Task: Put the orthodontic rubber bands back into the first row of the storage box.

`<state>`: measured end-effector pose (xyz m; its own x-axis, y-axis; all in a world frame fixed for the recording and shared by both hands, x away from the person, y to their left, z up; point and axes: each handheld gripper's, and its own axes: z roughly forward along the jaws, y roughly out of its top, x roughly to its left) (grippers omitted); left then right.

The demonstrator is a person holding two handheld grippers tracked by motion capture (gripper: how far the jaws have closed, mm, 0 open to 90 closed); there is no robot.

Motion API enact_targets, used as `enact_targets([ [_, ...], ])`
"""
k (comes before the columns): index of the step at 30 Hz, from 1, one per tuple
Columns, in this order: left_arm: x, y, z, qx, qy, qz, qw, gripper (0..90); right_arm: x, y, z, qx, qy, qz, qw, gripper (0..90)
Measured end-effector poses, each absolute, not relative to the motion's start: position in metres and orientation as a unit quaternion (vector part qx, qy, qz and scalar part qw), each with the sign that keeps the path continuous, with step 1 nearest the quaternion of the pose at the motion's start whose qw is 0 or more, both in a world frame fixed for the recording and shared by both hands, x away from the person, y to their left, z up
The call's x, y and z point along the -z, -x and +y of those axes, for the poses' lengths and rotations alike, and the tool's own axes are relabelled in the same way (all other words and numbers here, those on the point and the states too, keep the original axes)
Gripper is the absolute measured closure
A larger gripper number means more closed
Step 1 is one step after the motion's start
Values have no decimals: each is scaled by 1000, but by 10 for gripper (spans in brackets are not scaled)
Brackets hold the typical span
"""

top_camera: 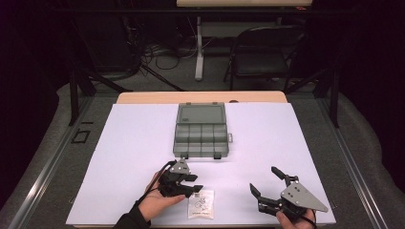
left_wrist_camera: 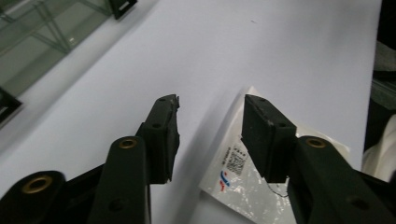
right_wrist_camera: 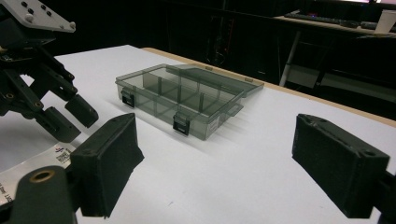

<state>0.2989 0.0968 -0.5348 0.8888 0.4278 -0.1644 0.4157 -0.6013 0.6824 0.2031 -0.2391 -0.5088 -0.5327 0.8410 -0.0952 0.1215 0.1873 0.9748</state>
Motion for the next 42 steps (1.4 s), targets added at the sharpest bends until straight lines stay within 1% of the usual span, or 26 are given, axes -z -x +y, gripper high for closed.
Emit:
enact_targets([
  [8, 541, -296, 87, 11, -899, 230, 374, 673, 509, -203, -239, -533, -346, 696, 334, 141],
  [14, 545, -296, 84, 15, -902, 226, 367, 742, 509, -203, -238, -534, -347, 697, 330, 141],
  [25, 548, -295, 81, 13, -912, 215, 350, 834, 510, -204, -239, -533, -348, 698, 329, 141],
  [34, 548, -296, 82, 12, -915, 208, 346, 887, 510, -205, -239, -530, -351, 699, 327, 142],
  [42, 544, -297, 84, 11, -915, 200, 351, 896, 510, -205, -240, -529, -354, 699, 326, 141],
])
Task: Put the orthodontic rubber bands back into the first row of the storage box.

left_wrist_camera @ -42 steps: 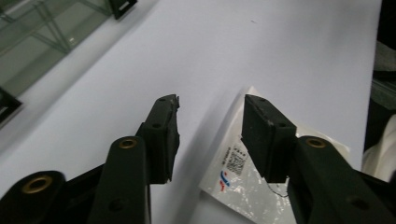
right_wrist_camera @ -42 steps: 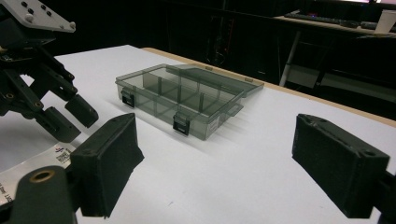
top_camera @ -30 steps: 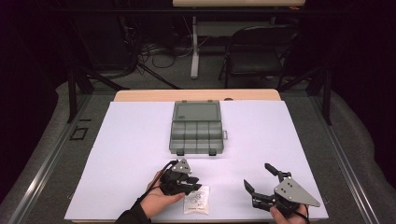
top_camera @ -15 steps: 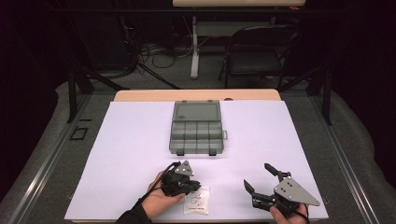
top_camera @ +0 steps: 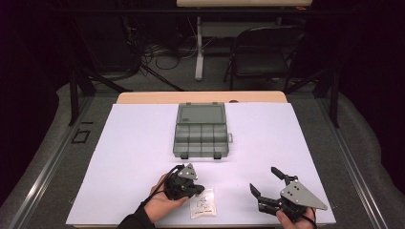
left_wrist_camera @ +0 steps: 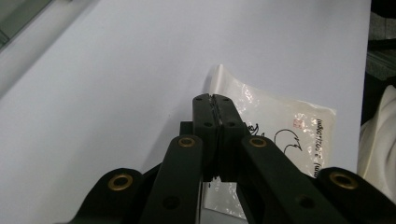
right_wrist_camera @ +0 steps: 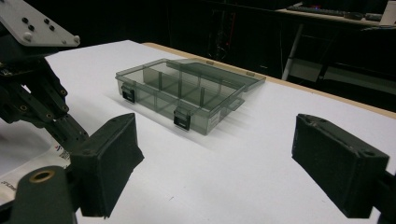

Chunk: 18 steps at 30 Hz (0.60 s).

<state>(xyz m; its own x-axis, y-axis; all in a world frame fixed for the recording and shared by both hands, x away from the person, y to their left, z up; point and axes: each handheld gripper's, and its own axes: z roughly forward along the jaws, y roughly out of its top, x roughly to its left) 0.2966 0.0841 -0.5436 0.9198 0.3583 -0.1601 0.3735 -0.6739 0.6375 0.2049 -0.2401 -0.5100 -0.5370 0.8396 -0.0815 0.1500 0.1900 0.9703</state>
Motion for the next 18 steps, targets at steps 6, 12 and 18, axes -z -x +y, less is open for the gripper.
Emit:
enact_targets([
  [6, 531, -294, 92, 4, -908, 193, 373, 897, 510, -205, -240, -529, -354, 699, 326, 142],
  [12, 515, -287, 101, -9, -900, 182, 396, 897, 510, -205, -240, -533, -355, 695, 327, 141],
  [18, 500, -283, 110, -25, -891, 178, 418, 897, 510, -205, -240, -532, -354, 696, 327, 141],
])
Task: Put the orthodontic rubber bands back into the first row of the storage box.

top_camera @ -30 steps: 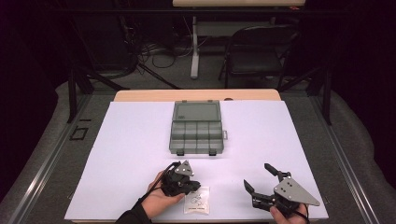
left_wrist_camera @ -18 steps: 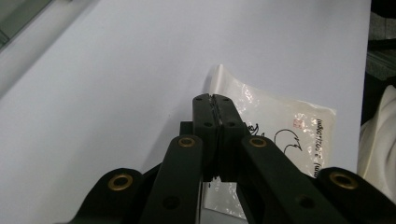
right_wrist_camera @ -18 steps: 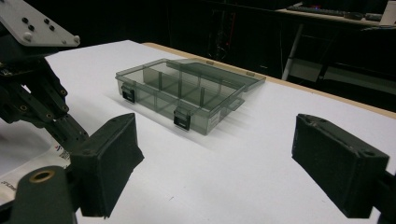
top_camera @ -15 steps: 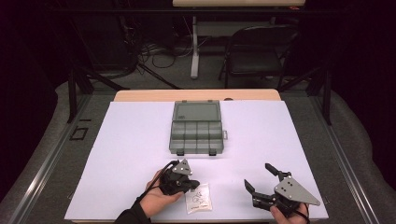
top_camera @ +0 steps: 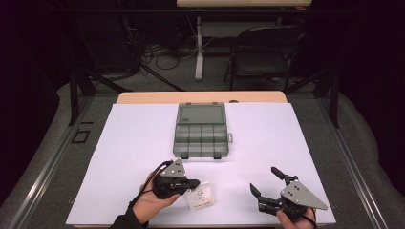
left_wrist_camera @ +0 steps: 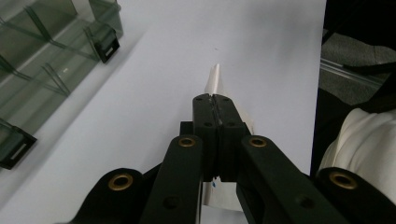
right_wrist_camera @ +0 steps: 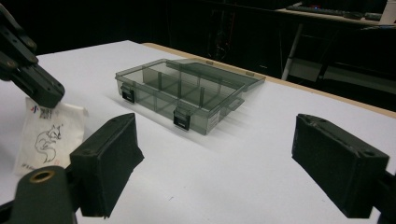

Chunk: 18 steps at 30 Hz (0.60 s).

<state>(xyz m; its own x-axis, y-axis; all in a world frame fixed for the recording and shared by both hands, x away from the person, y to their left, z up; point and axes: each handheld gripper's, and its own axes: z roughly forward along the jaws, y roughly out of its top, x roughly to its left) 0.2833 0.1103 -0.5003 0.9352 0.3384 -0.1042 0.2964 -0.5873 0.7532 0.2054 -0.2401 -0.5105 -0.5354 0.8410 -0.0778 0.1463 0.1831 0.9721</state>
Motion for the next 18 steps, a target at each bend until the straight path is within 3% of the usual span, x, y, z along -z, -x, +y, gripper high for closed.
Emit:
enact_targets([
  [18, 485, -287, 130, -60, -872, 194, 445, 897, 511, -206, -240, -532, -355, 696, 326, 141],
])
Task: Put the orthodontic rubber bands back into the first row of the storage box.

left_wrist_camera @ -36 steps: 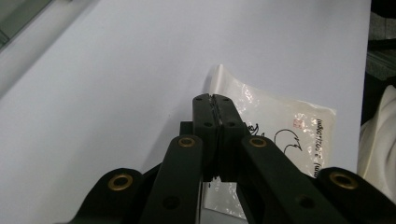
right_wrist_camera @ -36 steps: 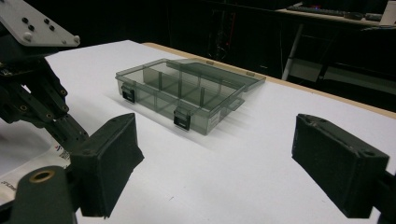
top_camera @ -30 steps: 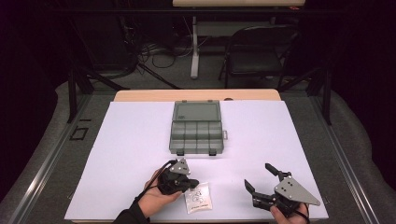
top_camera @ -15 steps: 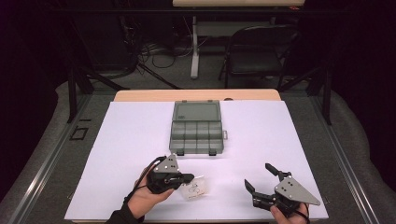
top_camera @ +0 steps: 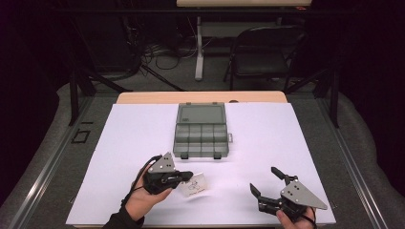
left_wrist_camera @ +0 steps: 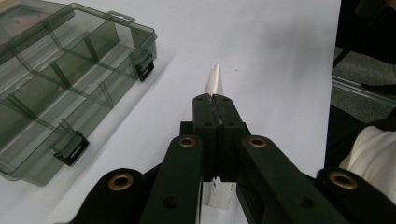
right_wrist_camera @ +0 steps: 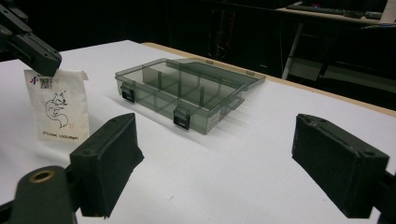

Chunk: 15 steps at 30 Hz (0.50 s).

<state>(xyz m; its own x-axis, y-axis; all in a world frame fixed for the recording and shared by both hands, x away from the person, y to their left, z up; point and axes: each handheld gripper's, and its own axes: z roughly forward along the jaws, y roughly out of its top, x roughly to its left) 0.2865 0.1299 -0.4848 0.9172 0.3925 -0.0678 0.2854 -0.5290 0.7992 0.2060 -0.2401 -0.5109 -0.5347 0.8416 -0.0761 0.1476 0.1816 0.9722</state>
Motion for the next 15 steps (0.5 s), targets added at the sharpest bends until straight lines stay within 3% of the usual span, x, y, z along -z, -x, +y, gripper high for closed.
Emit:
enact_targets([
  [15, 469, -293, 136, -79, -866, 197, 453, 897, 511, -206, -240, -530, -357, 696, 328, 141],
])
